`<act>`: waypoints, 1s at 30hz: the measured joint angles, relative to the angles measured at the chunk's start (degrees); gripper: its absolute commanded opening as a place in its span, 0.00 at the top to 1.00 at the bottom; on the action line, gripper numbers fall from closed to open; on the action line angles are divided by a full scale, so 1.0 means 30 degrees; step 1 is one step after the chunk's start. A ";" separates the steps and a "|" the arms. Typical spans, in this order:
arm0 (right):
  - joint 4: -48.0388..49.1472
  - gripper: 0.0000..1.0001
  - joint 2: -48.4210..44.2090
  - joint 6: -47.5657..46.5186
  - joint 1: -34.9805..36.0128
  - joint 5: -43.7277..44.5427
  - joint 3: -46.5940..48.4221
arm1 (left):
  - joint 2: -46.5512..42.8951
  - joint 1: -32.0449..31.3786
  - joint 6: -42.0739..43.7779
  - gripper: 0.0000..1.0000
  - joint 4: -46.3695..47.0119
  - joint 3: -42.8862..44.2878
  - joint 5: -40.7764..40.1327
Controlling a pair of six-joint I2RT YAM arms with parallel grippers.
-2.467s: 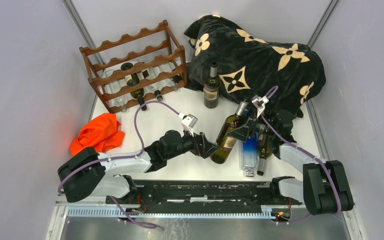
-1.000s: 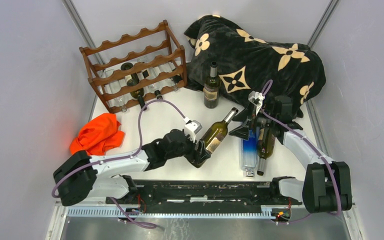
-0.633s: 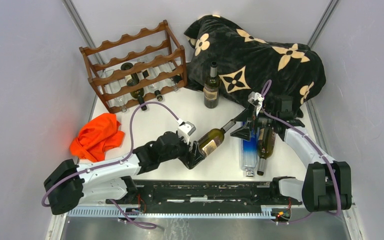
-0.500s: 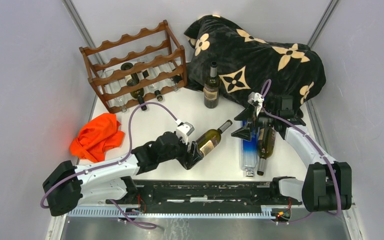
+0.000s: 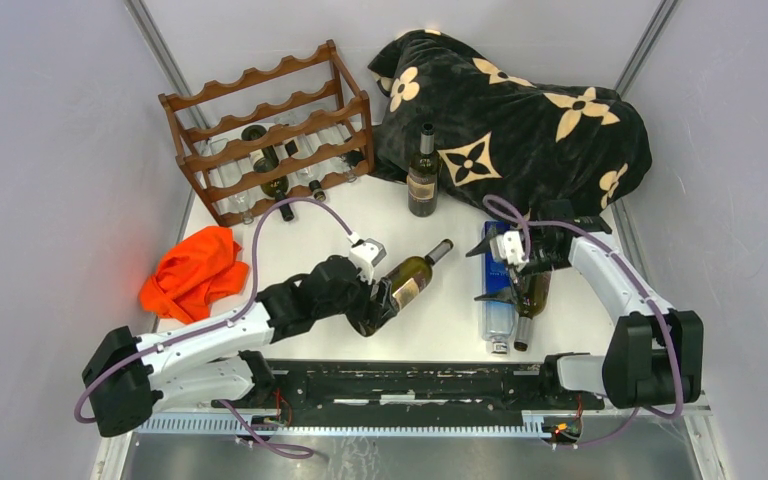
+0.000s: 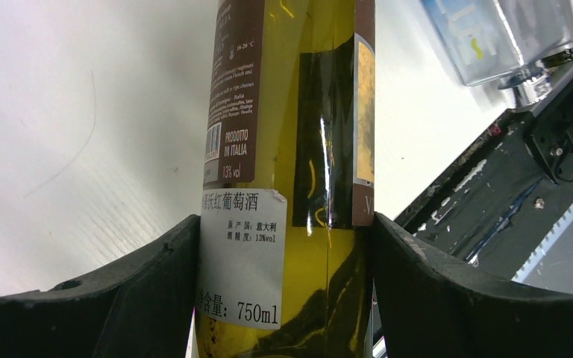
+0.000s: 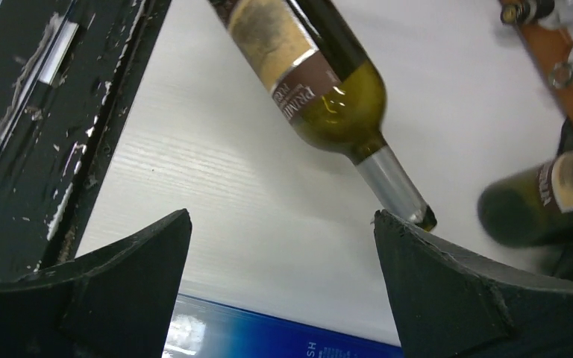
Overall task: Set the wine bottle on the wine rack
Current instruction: Pick up the wine bottle from the center of the board.
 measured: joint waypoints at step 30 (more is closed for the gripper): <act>1.1584 0.02 -0.2732 0.3439 1.2269 0.9595 -0.2295 | 0.2040 0.1909 0.1603 0.98 -0.2565 0.2951 0.4503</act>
